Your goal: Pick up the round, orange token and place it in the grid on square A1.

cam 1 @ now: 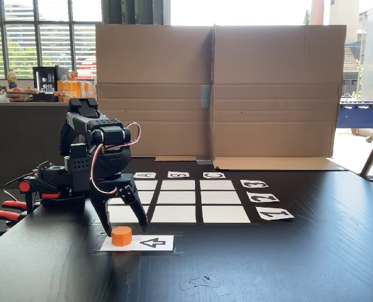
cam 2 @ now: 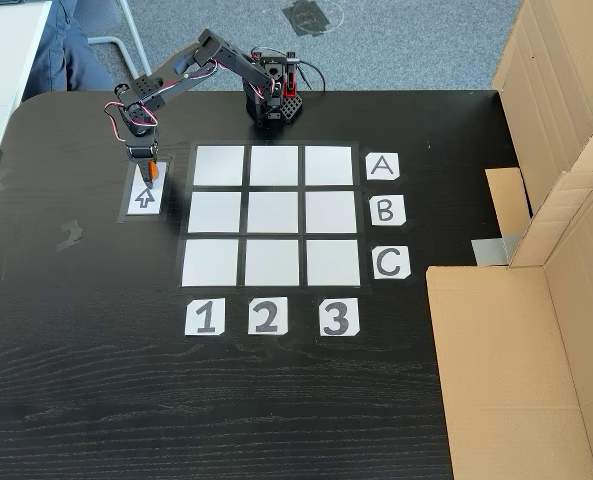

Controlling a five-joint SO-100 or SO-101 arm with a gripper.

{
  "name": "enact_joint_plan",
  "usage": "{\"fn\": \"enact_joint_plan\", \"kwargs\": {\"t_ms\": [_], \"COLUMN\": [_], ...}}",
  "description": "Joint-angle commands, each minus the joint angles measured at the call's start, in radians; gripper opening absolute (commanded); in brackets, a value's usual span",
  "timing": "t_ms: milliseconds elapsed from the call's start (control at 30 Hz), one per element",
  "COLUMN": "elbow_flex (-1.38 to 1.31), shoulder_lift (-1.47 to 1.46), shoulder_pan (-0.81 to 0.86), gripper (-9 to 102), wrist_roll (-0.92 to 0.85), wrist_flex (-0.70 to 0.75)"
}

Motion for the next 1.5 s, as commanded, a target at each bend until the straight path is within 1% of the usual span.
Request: {"fn": "enact_joint_plan", "kwargs": {"t_ms": [0, 467, 800, 1067, 1467], "elbow_flex": [-0.044, -0.06, -0.075, -0.094, -0.129], "shoulder_lift": [0.005, -0.021, -0.026, -0.04, -0.043], "shoulder_pan": [-0.008, -0.003, 0.002, 0.005, 0.023], "gripper": [30, 29, 23, 20, 20], "wrist_roll": [0.014, 0.014, 0.014, 0.014, 0.014], "wrist_flex": [-0.003, -0.006, -0.006, -0.006, -0.006]}}
